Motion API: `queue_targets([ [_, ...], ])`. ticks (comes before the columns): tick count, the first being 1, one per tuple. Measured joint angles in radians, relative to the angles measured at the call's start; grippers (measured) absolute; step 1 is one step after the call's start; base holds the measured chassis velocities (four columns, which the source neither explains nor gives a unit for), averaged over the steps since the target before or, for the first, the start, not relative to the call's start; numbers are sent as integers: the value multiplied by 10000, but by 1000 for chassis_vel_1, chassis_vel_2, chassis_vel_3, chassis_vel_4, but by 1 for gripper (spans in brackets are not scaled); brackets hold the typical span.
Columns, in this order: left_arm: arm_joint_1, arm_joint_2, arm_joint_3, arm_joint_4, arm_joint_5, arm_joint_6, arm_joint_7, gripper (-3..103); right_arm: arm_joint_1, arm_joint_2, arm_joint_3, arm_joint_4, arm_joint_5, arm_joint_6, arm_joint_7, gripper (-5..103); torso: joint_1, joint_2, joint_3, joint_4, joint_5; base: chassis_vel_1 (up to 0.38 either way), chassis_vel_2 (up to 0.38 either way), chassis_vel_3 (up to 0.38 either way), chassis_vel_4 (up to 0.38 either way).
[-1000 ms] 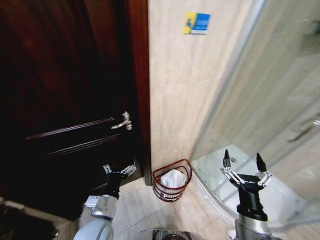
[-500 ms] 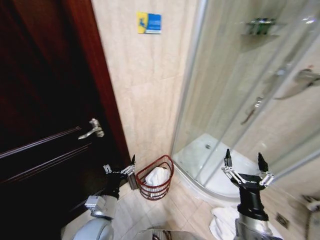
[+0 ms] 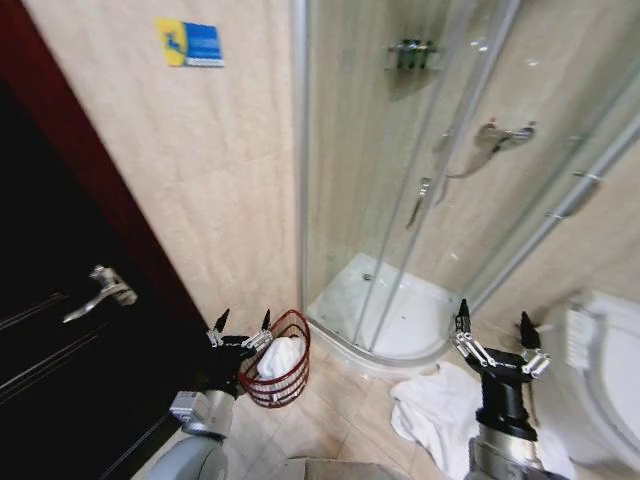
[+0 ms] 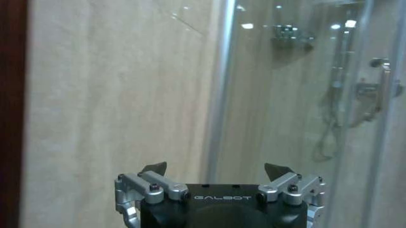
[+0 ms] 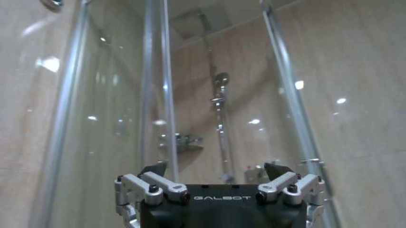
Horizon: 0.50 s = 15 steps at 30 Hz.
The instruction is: Discard the used towel into the hamper.
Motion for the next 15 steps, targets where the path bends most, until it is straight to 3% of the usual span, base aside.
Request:
queue_targets([
  [15,0,-1,0,0,0,0,0,100,-36,6,-40,-167,-25,174,32,100,0,0,0,0,3,-128,-113,-121,-121],
])
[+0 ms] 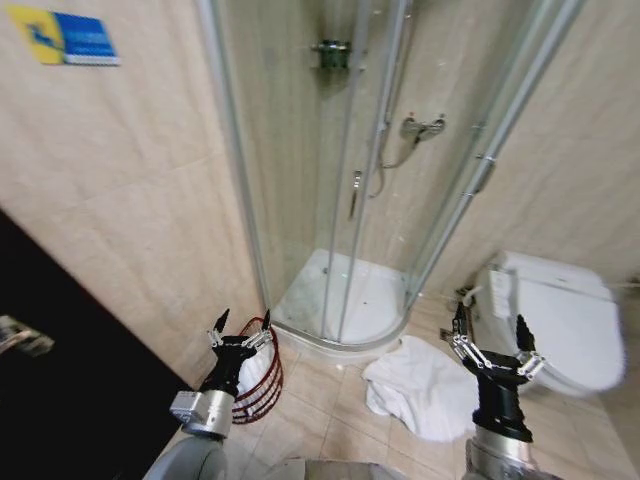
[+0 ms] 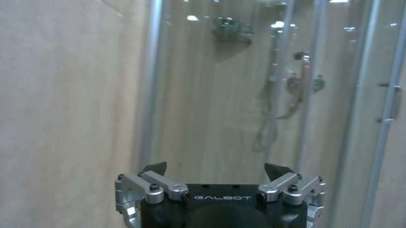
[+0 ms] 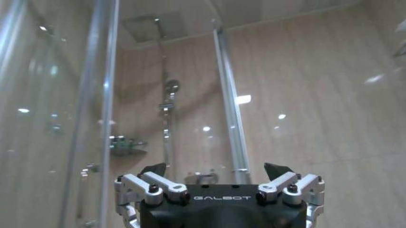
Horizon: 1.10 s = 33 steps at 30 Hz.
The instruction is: Discard the used towel into the hamper.
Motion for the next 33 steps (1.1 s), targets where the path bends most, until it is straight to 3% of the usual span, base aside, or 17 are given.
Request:
queue_targets([
  [16,0,2,0,0,0,0,0,100,-48,-1,-68,-15,20,142,-10,100,0,0,0,0,-2,-37,-40,-32,-29],
  [33,0,0,0,0,0,0,0,100,-55,-3,-60,-43,57,202,-30,100,-1,-1,0,-1,-2,-116,-120,127,118],
])
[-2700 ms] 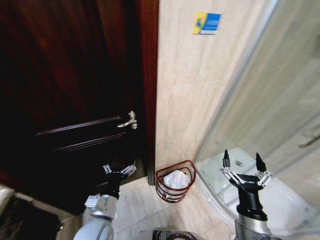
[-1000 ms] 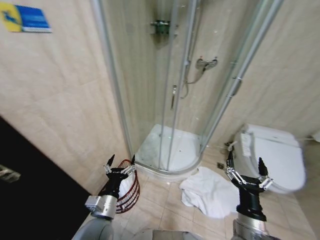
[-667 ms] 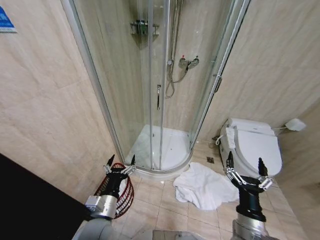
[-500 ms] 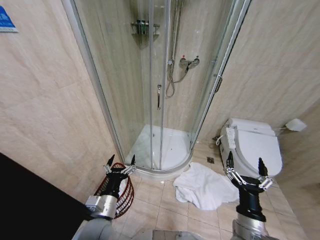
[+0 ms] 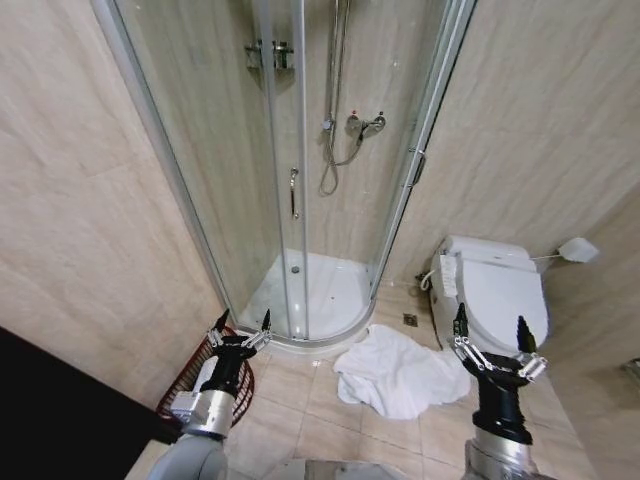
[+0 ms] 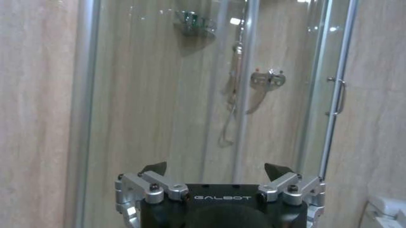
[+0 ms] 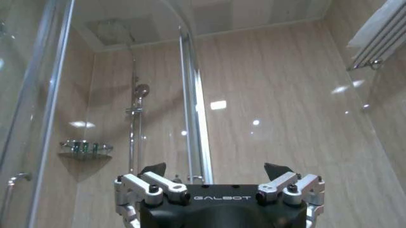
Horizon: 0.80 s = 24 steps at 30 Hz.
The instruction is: Discard the used towel into the hamper.
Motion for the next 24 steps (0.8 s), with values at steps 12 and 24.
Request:
queue_targets([
  [12,0,-1,0,0,0,0,0,100,7,0,-3,-29,9,12,-16,100,1,0,0,2,2,-121,-114,126,122],
  [24,0,-1,0,0,0,0,0,100,11,1,10,-90,72,44,-40,100,1,0,0,1,3,-123,-131,119,129],
])
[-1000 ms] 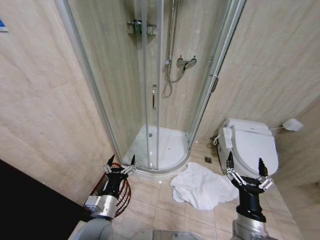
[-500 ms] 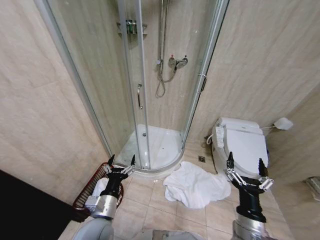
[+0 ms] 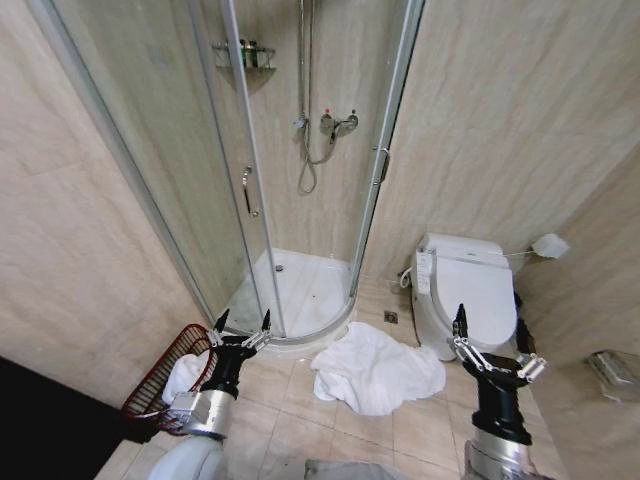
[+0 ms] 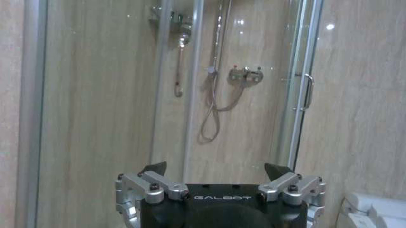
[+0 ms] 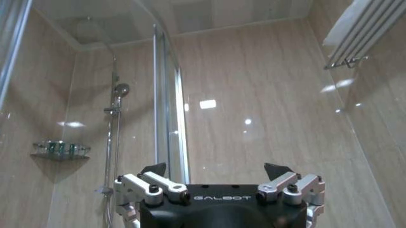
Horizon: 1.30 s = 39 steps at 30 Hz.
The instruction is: Discard the used towel into the hamper.
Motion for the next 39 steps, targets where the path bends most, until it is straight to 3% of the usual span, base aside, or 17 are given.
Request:
queue_targets([
  [23,0,1,0,0,0,0,0,100,24,0,62,-149,165,320,-231,100,-1,1,-1,0,-6,-137,-139,139,132],
  [39,0,2,0,0,0,0,0,100,-42,0,181,-99,239,526,-380,100,-1,2,-1,0,-3,-19,-17,18,21],
])
